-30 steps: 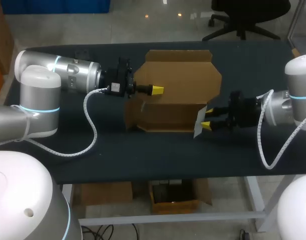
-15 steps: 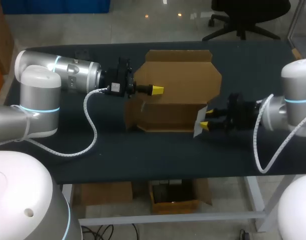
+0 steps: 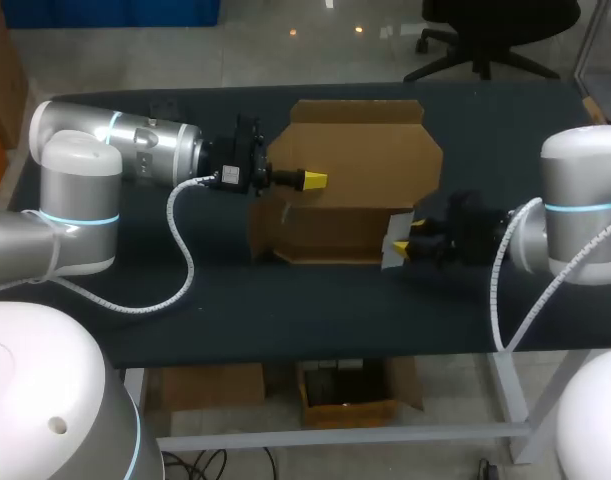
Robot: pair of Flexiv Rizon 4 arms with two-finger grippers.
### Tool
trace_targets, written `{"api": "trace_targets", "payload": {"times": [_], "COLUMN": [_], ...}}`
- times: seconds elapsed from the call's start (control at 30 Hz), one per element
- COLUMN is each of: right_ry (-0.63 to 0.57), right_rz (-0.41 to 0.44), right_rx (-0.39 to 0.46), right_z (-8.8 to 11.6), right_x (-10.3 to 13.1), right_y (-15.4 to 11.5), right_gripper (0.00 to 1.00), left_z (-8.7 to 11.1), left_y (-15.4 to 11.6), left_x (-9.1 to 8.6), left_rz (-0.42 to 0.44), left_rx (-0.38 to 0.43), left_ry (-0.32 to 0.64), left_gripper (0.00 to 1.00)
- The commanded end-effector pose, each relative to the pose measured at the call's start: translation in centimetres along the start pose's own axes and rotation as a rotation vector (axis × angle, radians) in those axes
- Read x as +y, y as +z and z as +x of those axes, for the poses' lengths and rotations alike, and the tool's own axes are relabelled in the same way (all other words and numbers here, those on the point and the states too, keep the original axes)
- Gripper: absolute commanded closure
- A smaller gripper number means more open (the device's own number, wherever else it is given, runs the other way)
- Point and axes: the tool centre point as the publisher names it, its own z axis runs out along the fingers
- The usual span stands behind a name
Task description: Assemble the packaging by folding the flat box into shape, placing the metal phone stand inside, and closing the box properly
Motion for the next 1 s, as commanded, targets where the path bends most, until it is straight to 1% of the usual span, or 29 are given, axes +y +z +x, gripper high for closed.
{"api": "trace_targets", "payload": {"times": [0.03, 0.1, 0.17, 0.23, 0.67, 1.0], "right_ry": [0.012, 0.025, 0.04, 0.051, 0.117, 0.174], "right_rz": [0.0, -0.002, -0.004, -0.003, -0.008, -0.022], "right_rx": [-0.069, -0.088, -0.113, -0.13, -0.243, -0.354], "right_z": [0.62, 0.61, 0.55, 0.52, 0.48, 0.37], "right_x": [0.19, 0.2, 0.22, 0.25, 0.17, 0.18], "right_y": [0.64, 0.75, 0.87, 1.01, 1.28, 1.16], "right_gripper": [0.47, 0.47, 0.5, 0.5, 0.51, 0.51], "left_z": [-0.11, -0.11, -0.11, -0.11, -0.11, -0.11], "left_y": [0.12, 0.12, 0.12, 0.12, 0.12, 0.12], "left_x": [0.18, 0.18, 0.18, 0.18, 0.18, 0.18], "left_rz": [-0.001, -0.001, -0.001, -0.001, -0.001, -0.001], "left_rx": [0.002, 0.002, 0.002, 0.002, 0.002, 0.002], "left_ry": [0.0, 0.0, 0.0, 0.0, 0.0, 0.0], "left_gripper": [1.0, 1.0, 1.0, 1.0, 1.0, 1.0]}}
